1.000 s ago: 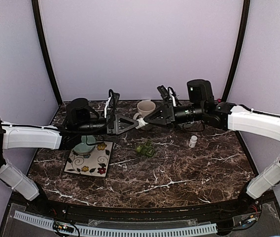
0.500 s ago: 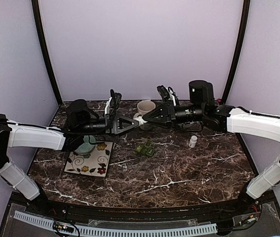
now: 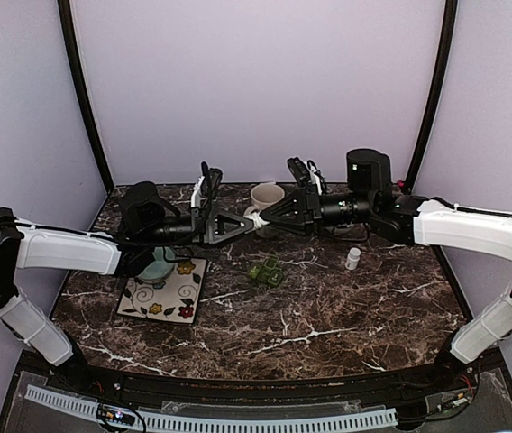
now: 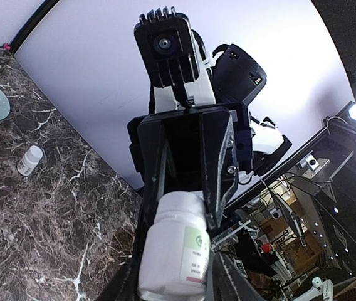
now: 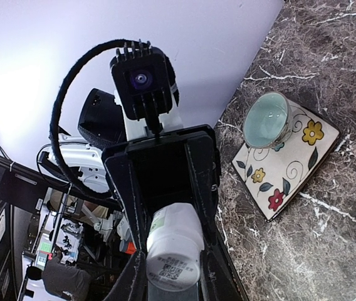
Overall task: Sort the pills into containers
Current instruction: Hold the pill bottle.
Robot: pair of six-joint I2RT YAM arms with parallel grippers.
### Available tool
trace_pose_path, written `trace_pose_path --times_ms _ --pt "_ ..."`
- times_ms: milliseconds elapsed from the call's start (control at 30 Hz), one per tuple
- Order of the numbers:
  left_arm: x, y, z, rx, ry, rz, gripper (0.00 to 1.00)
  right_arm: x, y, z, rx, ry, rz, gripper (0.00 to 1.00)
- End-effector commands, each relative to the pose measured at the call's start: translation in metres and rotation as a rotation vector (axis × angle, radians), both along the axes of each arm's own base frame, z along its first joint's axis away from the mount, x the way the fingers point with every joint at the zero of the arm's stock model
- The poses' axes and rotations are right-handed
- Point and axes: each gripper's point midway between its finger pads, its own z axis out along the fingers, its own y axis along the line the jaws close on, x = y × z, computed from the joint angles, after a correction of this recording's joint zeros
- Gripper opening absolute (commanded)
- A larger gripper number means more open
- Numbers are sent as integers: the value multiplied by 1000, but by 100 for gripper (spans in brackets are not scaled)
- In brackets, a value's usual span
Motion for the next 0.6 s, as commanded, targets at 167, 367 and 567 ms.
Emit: trace_pose_path --times_ms 167,367,567 --pt "-1 -1 11 -37 -38 -23 34 3 1 -5 16 6 6 0" --pt "-1 -1 14 -44 -38 -32 20 2 0 -11 3 3 9 0" --pt "-4 0 21 -64 -32 -59 2 -2 -1 -17 -34 -97 49 0"
